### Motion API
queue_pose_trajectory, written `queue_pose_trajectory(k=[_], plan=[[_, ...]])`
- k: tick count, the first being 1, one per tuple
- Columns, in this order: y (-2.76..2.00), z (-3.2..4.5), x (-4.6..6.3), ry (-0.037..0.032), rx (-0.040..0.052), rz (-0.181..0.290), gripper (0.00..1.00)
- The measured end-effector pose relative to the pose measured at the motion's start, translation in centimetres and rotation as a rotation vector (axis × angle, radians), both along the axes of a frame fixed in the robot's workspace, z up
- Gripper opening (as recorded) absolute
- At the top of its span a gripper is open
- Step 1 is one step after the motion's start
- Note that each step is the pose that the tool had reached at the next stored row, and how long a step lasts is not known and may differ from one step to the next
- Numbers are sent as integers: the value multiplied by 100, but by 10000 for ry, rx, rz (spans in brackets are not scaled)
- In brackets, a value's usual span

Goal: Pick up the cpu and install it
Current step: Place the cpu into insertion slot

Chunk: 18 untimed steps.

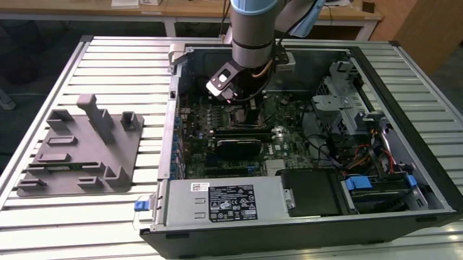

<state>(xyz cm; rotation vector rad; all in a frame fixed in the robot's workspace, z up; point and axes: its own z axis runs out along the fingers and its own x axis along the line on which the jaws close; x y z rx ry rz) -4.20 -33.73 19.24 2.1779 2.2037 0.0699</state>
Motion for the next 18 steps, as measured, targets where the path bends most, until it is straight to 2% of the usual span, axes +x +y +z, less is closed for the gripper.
queue_pose_trajectory(k=[11, 14, 18], plan=[[0, -9, 0, -1, 25, 0, 54], [-1, -8, -3, -1, 91, 0, 54], [0, -9, -5, -2, 103, 0, 54]])
